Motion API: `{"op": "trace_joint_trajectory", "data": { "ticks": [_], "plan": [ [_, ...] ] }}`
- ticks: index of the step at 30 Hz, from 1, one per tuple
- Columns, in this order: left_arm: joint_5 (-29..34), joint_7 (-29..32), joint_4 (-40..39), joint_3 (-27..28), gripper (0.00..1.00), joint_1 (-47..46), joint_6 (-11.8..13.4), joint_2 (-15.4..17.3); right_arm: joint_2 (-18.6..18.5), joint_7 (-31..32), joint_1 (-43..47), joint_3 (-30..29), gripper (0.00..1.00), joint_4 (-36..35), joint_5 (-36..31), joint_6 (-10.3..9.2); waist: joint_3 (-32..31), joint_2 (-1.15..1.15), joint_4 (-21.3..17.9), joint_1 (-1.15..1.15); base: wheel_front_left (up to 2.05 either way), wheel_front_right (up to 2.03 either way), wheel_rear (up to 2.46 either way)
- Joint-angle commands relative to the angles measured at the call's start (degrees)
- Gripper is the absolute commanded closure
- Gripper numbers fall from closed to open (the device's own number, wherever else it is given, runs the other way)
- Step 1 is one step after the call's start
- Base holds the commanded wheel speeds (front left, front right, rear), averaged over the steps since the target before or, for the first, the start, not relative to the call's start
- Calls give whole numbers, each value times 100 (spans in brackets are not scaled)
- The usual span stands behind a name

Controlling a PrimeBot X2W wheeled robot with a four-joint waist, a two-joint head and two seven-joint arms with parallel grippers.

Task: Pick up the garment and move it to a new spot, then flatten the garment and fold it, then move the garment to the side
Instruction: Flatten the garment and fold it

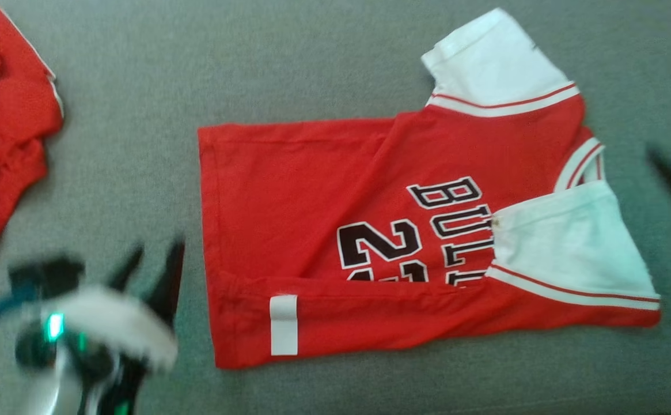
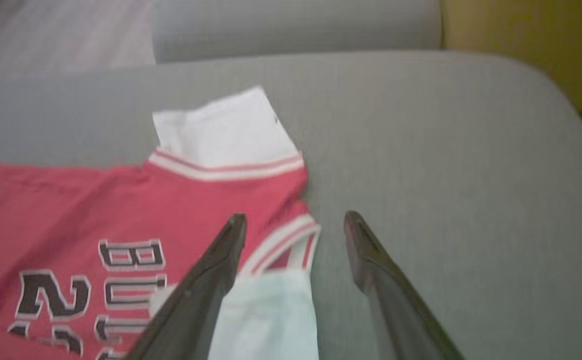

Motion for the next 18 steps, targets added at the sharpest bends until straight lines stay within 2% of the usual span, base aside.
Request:
{"op": "trace_joint_trajectory", "data": {
  "ticks": [1, 4, 9, 12, 18],
  "plan": [
    [212, -48, -53, 135, 0, -731, -21, 105, -153, -153, -655, 173, 0, -78, -229, 42, 281, 0, 129, 0, 0, 0, 0],
    [598, -35, 489, -297, 0, -1638, -118, -73, -60, -495, -1521, 557, 0, 572, -728, 42, 496, 0, 324, 0, 0, 0, 0],
    [914, -88, 1710, -961, 0, -2771, -323, -688, -15, -1192, -2556, 1090, 0, 1943, -1220, 42, 727, 0, 714, 0, 0, 0, 0],
    [1019, -255, 2359, -1206, 0, -3152, -454, -1004, -6, -1632, -2966, 1256, 0, 2743, -1433, 42, 768, 0, 919, 0, 0, 0, 0],
    [1191, -678, 3242, -1427, 0, -3645, -650, -1343, -53, -2288, -3617, 1411, 0, 3974, -1742, 42, 898, 0, 1169, 0, 0, 0, 0]
  ]
}}
